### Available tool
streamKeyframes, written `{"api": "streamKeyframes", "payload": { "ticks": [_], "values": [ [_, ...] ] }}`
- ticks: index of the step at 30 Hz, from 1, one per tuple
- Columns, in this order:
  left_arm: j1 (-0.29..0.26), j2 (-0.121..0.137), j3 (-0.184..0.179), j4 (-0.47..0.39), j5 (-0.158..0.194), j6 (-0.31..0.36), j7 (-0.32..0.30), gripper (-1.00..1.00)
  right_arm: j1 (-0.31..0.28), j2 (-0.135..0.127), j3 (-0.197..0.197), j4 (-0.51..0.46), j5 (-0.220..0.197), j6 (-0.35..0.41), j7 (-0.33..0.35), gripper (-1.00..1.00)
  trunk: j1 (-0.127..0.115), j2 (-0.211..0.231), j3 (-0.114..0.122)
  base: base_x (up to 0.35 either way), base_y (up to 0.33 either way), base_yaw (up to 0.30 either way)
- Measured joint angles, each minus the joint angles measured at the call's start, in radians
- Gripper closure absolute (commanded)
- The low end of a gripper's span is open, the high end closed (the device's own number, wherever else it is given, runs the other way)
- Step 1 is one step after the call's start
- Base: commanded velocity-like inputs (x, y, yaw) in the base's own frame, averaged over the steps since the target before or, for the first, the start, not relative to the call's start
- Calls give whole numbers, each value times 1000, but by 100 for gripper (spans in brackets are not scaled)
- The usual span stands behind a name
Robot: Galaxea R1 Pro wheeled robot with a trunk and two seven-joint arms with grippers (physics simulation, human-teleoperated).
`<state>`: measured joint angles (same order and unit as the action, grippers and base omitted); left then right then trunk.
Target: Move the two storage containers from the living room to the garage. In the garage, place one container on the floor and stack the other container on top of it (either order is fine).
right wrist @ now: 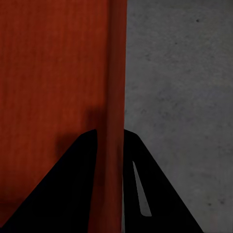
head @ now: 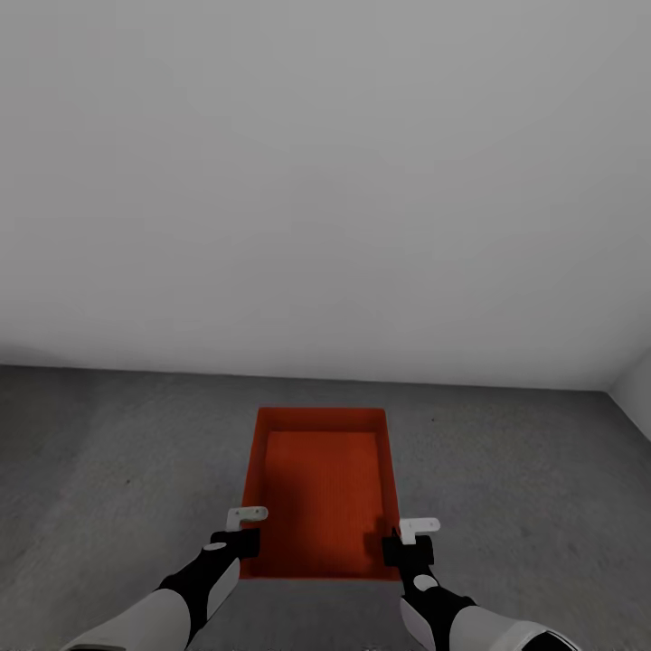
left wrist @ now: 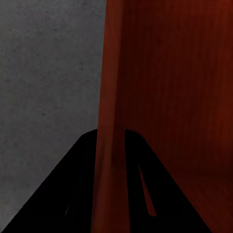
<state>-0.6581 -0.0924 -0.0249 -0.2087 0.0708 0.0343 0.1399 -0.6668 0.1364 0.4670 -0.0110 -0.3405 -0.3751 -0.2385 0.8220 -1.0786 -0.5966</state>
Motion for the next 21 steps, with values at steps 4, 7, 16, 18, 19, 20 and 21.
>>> {"api": "streamKeyframes", "payload": {
  "ticks": [4,7,16,18,19,20,21],
  "values": [
    [0,0,0,0,0,0,0,100,0,0,0,0,0,0,0,100,0,0,-6,0,0,0],
    [0,0,0,0,0,0,0,100,0,0,0,0,0,0,0,100,0,0,-11,0,0,0],
    [0,0,0,0,0,0,0,100,0,0,0,0,0,0,0,100,0,0,-26,0,0,0],
    [0,0,-1,0,0,0,0,100,0,0,0,0,0,0,0,100,0,0,-29,0,0,0],
    [0,0,-1,0,0,0,0,100,0,0,-1,0,0,0,0,100,0,0,-30,0,0,0],
    [0,0,-1,0,0,0,0,100,0,0,-1,0,0,0,0,100,0,0,-32,0,0,0],
    [0,0,0,0,0,0,0,100,0,0,0,0,0,0,0,100,0,0,-34,0,0,0]
  ]
}}
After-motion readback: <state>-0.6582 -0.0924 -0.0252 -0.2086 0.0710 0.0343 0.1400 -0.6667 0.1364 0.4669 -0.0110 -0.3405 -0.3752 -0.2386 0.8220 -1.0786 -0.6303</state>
